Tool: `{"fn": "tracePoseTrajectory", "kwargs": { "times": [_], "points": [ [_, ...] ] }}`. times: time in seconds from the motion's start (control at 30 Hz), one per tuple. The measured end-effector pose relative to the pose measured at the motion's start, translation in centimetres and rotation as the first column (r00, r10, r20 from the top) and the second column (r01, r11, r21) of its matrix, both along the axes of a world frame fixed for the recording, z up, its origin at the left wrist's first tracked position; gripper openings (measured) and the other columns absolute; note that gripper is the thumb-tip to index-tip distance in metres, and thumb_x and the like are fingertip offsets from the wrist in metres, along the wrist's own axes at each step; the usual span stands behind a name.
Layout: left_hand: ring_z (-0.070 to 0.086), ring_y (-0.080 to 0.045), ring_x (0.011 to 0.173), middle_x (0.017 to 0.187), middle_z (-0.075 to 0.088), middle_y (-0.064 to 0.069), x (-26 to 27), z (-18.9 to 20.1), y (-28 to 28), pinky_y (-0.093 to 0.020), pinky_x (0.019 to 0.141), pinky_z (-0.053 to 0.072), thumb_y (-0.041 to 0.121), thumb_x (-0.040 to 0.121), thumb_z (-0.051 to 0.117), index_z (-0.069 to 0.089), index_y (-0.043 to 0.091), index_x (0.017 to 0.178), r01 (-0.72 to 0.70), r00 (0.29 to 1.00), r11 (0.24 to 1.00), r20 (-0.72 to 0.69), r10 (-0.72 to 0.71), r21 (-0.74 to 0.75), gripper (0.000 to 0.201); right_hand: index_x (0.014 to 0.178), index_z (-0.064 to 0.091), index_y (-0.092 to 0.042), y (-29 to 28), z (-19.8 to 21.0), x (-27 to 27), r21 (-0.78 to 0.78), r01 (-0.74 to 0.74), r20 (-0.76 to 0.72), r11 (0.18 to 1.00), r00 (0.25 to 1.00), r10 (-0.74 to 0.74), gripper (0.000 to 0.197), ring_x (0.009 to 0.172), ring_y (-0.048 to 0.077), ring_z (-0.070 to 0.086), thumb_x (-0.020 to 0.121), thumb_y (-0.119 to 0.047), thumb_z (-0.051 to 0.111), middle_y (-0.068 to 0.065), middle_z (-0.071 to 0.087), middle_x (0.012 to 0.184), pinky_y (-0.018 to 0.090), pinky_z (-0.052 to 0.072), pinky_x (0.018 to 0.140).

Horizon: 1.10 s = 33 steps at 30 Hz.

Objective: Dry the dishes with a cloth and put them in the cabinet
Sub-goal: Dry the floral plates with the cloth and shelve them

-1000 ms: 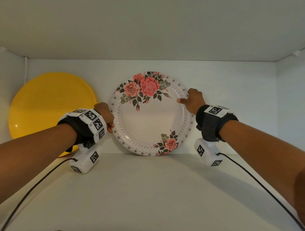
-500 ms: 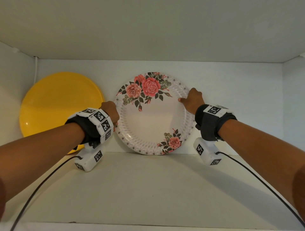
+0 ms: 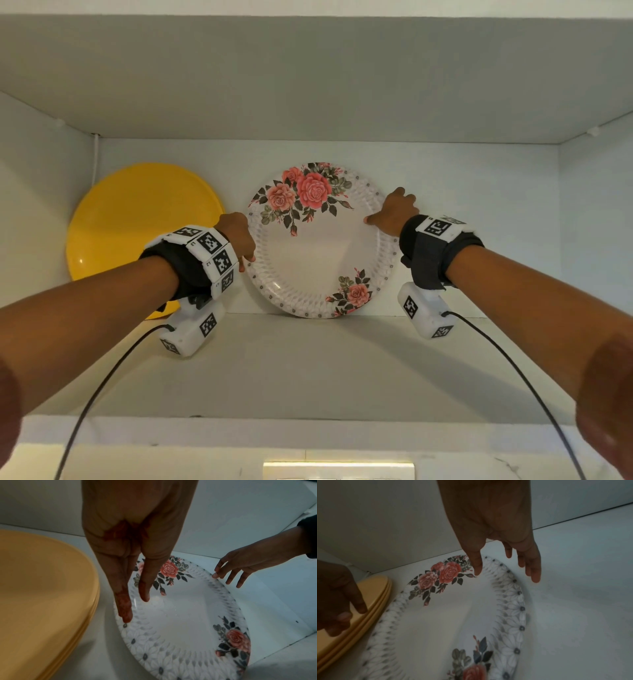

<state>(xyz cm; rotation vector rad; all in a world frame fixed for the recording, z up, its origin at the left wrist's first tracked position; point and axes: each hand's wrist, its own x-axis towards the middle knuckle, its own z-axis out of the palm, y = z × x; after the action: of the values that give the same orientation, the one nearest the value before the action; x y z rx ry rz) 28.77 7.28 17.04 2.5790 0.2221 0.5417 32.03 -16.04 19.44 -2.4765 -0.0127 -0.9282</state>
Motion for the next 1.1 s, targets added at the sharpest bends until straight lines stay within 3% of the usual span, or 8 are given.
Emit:
{"fn": "tracePoseTrajectory", "kwargs": {
  "times": [0.17,0.33,0.43,0.5,0.67,0.83,1.0,1.1],
  "points": [
    [0.056,-0.017,0.039,0.055,0.060,-0.012,-4.6,0.1,-0.7,-0.028,0.052,0.047,0.002,0.080,0.070,0.053,-0.004,0.068,0.074,0.997,0.997,-0.005,-0.074,-0.022,0.021,0.137,0.029,0.005,0.0,-0.7,-4.5,-0.110,-0.030,-0.128,0.994,0.992,0.016,0.068,0.132,0.034,0.031,0.090,-0.034,0.059,0.020,0.033,0.142,0.040,0.033,0.105],
    [0.061,-0.028,0.063,0.082,0.063,-0.018,-11.8,-0.7,-2.0,-0.031,0.057,0.048,0.001,0.083,0.064,0.059,-0.015,0.104,0.230,0.973,0.969,-0.005,-0.231,-0.087,0.027,0.135,0.034,0.004,-0.1,-1.5,-11.7,-0.078,-0.192,-0.221,0.978,0.960,0.171,0.059,0.114,0.034,0.053,0.088,-0.017,0.063,0.020,0.051,0.128,0.036,0.045,0.086],
    [0.062,-0.029,0.068,0.092,0.064,-0.021,-15.8,-1.4,-2.7,-0.031,0.060,0.047,0.000,0.085,0.061,0.061,-0.014,0.103,0.321,0.947,0.940,0.062,-0.316,-0.113,0.023,0.117,0.047,0.005,0.0,-2.3,-15.9,-0.012,-0.286,-0.258,0.958,0.927,0.273,0.038,0.059,0.022,0.059,0.087,-0.012,0.064,0.012,0.057,0.078,0.030,0.049,0.055],
    [0.065,-0.029,0.067,0.087,0.066,-0.019,-18.3,-2.1,-3.0,-0.029,0.059,0.049,0.001,0.084,0.062,0.064,-0.011,0.098,0.368,0.928,0.918,0.118,-0.354,-0.144,0.019,0.101,0.052,0.003,0.1,-3.1,-18.6,0.021,-0.329,-0.273,0.944,0.906,0.322,0.024,0.039,0.018,0.057,0.086,-0.011,0.064,0.012,0.057,0.068,0.024,0.048,0.042],
    [0.068,-0.023,0.063,0.081,0.071,-0.014,-23.7,-5.6,-3.5,-0.025,0.056,0.052,0.006,0.083,0.065,0.067,-0.001,0.088,0.496,0.867,0.838,0.195,-0.459,-0.227,0.008,0.094,0.064,0.005,0.3,-7.0,-24.2,0.090,-0.435,-0.334,0.896,0.834,0.439,0.025,0.045,0.019,0.059,0.085,-0.018,0.066,0.014,0.066,0.068,0.019,0.044,0.041],
    [0.069,-0.023,0.063,0.076,0.072,-0.011,-26.9,-12.9,-4.2,-0.024,0.056,0.050,0.004,0.084,0.064,0.068,0.002,0.085,0.513,0.854,0.774,0.130,-0.504,-0.370,0.004,0.090,0.064,0.005,0.5,-15.4,-27.4,0.191,-0.486,-0.420,0.853,0.745,0.518,0.022,0.051,0.021,0.059,0.086,-0.017,0.066,0.015,0.067,0.074,0.019,0.043,0.039],
    [0.069,-0.017,0.064,0.079,0.072,-0.009,-28.4,-23.6,-3.9,-0.021,0.061,0.053,0.007,0.084,0.063,0.068,0.003,0.088,0.422,0.896,0.817,0.045,-0.442,-0.392,0.007,0.084,0.063,-0.003,0.3,-28.0,-27.0,0.197,-0.447,-0.518,0.873,0.708,0.480,0.017,0.050,0.016,0.061,0.087,-0.020,0.063,0.010,0.066,0.071,0.018,0.043,0.040],
    [0.062,-0.006,0.050,0.072,0.071,-0.011,-29.3,-31.7,-2.5,-0.012,0.053,0.049,0.007,0.081,0.064,0.070,0.001,0.084,0.332,0.928,0.856,-0.026,-0.372,-0.397,0.008,0.087,0.063,-0.002,-0.5,-37.3,-26.7,0.226,-0.377,-0.608,0.898,0.666,0.432,0.015,0.052,0.018,0.059,0.086,-0.017,0.063,0.011,0.063,0.073,0.017,0.043,0.041]
  ]
}}
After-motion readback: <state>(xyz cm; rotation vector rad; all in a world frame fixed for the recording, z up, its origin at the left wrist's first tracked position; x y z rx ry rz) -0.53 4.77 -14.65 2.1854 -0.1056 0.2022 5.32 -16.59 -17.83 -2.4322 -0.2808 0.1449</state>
